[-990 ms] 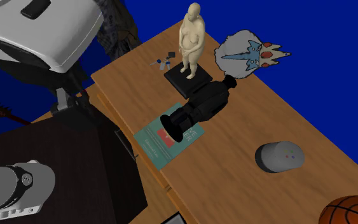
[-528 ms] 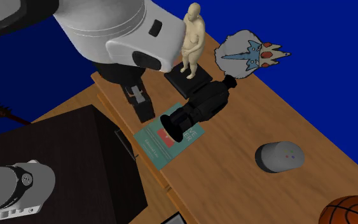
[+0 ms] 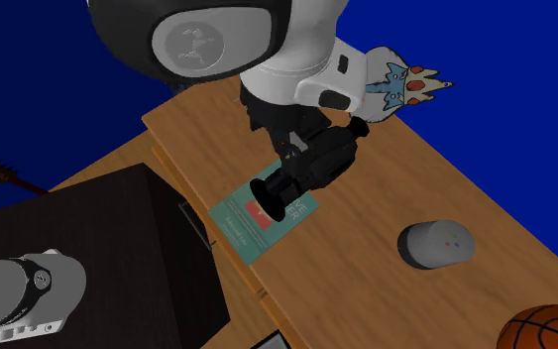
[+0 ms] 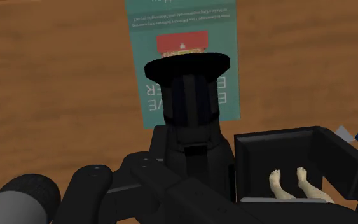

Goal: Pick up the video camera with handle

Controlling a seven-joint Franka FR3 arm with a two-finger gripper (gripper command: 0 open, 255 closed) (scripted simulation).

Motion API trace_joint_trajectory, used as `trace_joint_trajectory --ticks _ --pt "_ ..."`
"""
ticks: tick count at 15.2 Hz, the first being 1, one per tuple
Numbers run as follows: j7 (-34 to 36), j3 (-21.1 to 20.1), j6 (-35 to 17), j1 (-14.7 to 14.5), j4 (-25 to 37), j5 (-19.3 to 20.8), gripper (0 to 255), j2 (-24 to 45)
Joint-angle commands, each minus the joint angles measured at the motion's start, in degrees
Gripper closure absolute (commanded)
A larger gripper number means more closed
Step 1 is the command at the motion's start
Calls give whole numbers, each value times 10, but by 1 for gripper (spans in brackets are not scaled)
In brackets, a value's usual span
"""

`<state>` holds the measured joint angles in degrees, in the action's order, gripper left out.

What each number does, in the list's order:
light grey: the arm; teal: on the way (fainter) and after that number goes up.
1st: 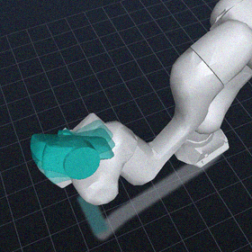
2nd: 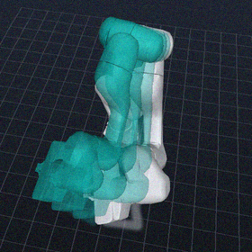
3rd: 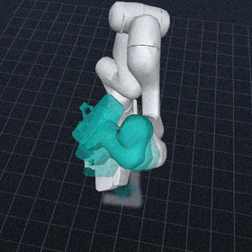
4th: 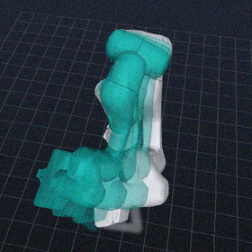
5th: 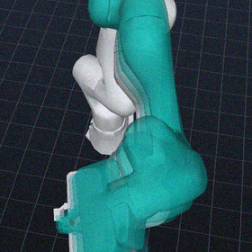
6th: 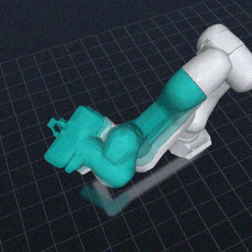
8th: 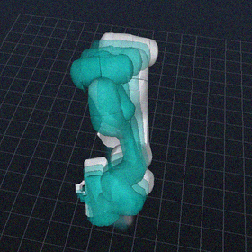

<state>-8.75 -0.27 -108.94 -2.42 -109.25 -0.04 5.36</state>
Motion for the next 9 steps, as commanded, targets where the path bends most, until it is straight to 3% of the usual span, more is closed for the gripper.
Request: trace_joint_trajectory --ticks 1,9 --pt "-7 -1 1 -1 44 1 0 49" --pt "-31 -7 25 -6 247 10 0 248"
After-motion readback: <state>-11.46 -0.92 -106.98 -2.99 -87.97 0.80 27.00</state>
